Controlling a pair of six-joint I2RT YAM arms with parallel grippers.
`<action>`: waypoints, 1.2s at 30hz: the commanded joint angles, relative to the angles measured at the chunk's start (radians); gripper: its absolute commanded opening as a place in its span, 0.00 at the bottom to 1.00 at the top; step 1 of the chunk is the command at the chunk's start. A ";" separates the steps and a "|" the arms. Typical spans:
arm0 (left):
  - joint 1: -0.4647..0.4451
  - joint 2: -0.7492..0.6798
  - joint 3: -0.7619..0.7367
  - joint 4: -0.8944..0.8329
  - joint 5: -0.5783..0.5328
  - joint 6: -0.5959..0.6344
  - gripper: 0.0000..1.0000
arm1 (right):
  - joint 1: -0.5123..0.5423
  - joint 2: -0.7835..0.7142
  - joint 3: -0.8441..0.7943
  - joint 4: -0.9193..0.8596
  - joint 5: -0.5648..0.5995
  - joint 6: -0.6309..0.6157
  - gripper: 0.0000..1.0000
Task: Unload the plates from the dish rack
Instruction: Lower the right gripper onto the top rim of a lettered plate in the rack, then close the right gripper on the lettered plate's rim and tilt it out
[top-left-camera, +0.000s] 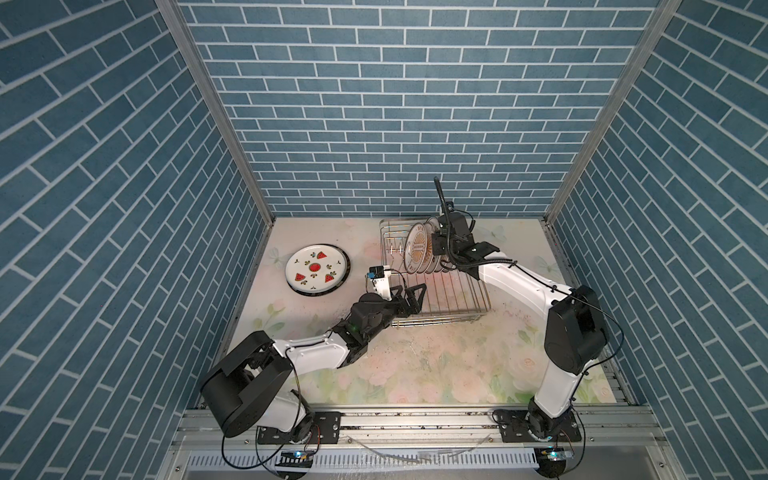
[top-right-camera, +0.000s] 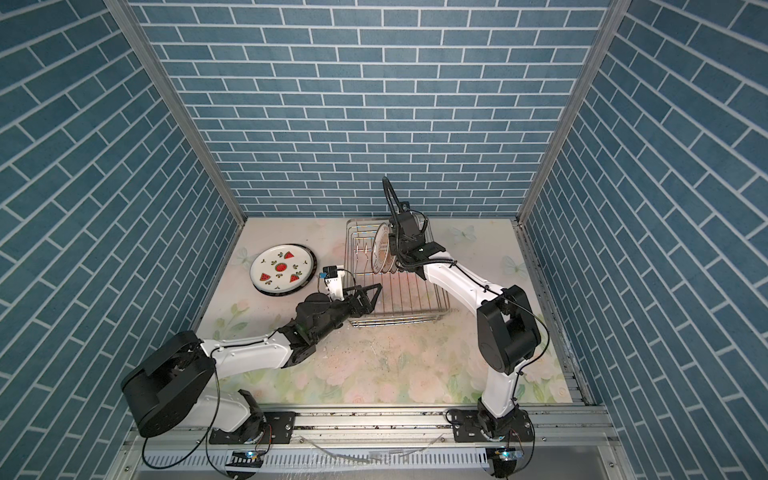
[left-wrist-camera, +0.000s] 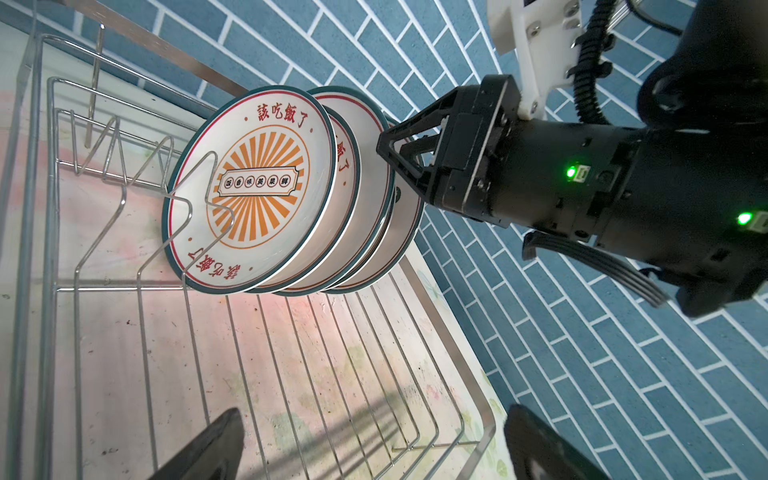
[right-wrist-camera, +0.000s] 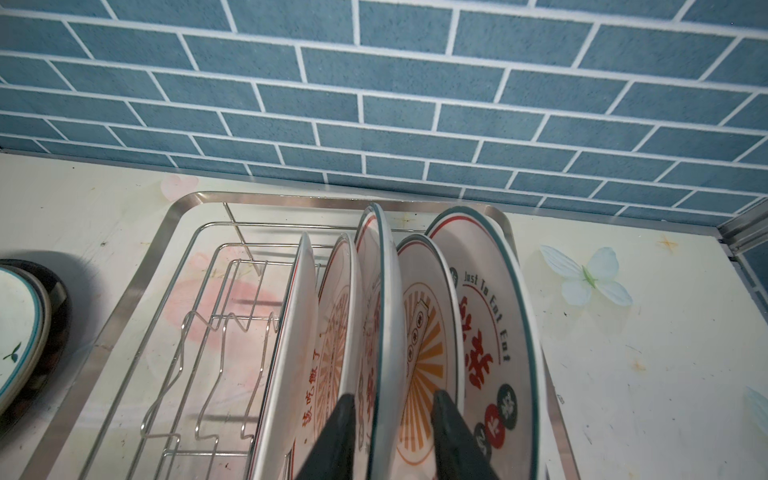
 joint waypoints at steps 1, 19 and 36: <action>0.009 -0.009 -0.008 -0.003 -0.011 0.006 1.00 | 0.010 0.033 0.061 -0.035 0.028 -0.015 0.29; 0.020 -0.006 -0.031 0.005 -0.012 -0.005 1.00 | 0.069 0.164 0.158 -0.054 0.301 -0.027 0.19; 0.023 -0.004 -0.039 0.021 -0.004 -0.020 1.00 | 0.093 0.170 0.155 -0.021 0.397 -0.066 0.03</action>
